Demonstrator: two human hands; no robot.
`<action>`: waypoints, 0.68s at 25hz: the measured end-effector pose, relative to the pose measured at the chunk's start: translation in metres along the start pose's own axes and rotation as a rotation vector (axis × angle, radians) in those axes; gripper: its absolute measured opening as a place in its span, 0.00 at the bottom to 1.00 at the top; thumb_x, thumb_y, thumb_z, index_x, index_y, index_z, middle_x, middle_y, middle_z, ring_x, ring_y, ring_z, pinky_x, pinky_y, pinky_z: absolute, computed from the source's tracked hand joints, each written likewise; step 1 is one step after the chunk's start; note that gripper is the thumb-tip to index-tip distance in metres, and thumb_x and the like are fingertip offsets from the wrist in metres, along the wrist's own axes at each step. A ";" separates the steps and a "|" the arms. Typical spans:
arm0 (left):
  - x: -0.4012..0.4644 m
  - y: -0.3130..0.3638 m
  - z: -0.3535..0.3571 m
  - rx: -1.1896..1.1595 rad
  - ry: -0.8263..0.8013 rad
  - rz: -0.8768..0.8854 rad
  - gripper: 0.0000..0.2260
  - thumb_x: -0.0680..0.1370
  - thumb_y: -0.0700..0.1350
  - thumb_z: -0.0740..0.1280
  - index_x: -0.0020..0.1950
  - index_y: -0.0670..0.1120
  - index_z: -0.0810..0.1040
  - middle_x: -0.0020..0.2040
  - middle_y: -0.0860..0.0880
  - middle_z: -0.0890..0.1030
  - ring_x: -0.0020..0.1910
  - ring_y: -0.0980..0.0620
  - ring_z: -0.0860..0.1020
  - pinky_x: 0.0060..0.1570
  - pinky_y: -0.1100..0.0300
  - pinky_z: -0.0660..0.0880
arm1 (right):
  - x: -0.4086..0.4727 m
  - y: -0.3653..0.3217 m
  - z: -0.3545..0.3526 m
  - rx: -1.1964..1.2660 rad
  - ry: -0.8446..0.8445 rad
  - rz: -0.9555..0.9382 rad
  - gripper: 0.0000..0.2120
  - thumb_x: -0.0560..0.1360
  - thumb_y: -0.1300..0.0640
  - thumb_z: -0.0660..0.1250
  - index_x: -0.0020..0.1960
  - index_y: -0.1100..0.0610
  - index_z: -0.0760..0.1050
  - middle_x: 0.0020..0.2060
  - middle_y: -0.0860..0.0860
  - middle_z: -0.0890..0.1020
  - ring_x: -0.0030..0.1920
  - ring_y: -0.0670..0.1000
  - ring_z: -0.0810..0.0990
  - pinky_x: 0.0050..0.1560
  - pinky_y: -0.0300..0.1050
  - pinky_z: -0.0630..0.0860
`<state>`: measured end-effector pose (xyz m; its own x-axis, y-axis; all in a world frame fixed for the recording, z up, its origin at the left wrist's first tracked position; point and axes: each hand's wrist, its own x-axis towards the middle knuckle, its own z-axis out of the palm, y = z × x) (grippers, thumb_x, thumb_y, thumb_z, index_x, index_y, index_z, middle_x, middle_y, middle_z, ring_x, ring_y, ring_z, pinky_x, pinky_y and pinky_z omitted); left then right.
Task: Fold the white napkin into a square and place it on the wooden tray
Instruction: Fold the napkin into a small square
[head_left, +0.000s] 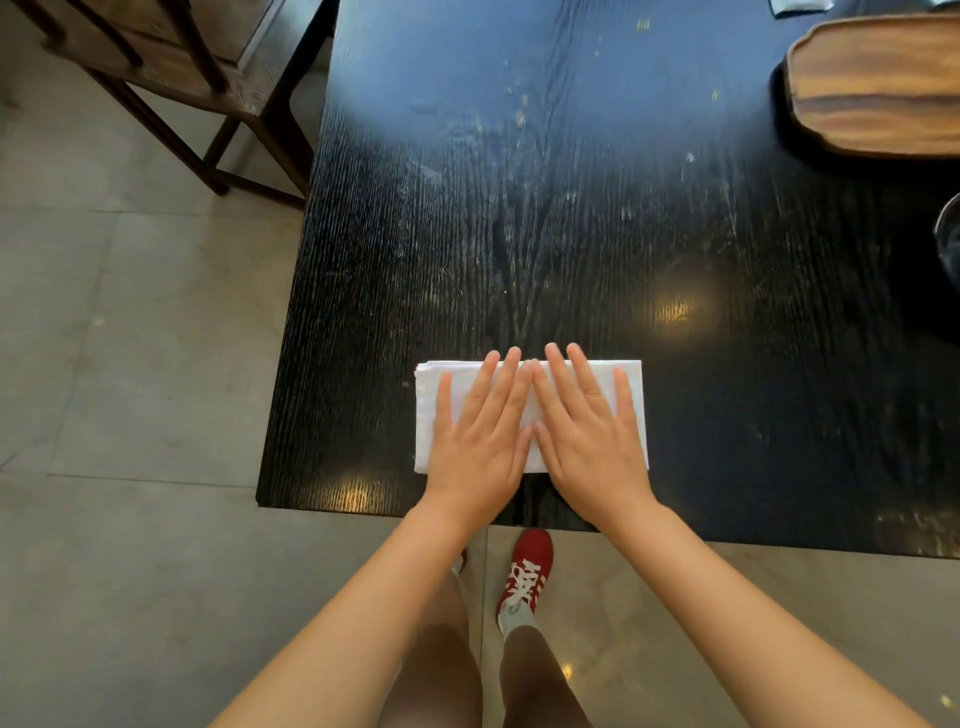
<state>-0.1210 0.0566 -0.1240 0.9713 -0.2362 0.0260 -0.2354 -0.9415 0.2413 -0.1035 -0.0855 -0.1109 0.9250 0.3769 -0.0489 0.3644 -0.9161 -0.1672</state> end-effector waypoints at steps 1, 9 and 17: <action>0.000 -0.003 0.007 0.032 -0.032 -0.019 0.23 0.81 0.52 0.42 0.76 0.45 0.51 0.76 0.47 0.55 0.75 0.50 0.51 0.71 0.43 0.48 | 0.001 0.000 0.005 -0.020 -0.040 0.008 0.26 0.79 0.49 0.46 0.75 0.56 0.52 0.75 0.54 0.57 0.75 0.53 0.49 0.72 0.59 0.46; -0.006 -0.027 -0.001 0.067 -0.112 -0.017 0.30 0.77 0.57 0.51 0.75 0.43 0.53 0.76 0.45 0.53 0.75 0.49 0.51 0.71 0.48 0.50 | -0.004 0.056 -0.002 -0.111 -0.159 -0.060 0.31 0.77 0.42 0.46 0.75 0.55 0.45 0.76 0.53 0.50 0.75 0.50 0.45 0.72 0.56 0.44; -0.011 -0.052 -0.011 0.108 -0.144 -0.045 0.32 0.77 0.58 0.49 0.76 0.43 0.49 0.77 0.44 0.51 0.75 0.50 0.46 0.72 0.49 0.45 | -0.015 0.051 -0.004 -0.085 -0.133 0.035 0.31 0.77 0.42 0.45 0.75 0.55 0.45 0.76 0.54 0.51 0.75 0.51 0.46 0.71 0.62 0.42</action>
<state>-0.1190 0.1113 -0.1261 0.9682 -0.2177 -0.1234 -0.2012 -0.9704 0.1335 -0.0988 -0.1388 -0.1151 0.9170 0.3539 -0.1839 0.3451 -0.9352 -0.0789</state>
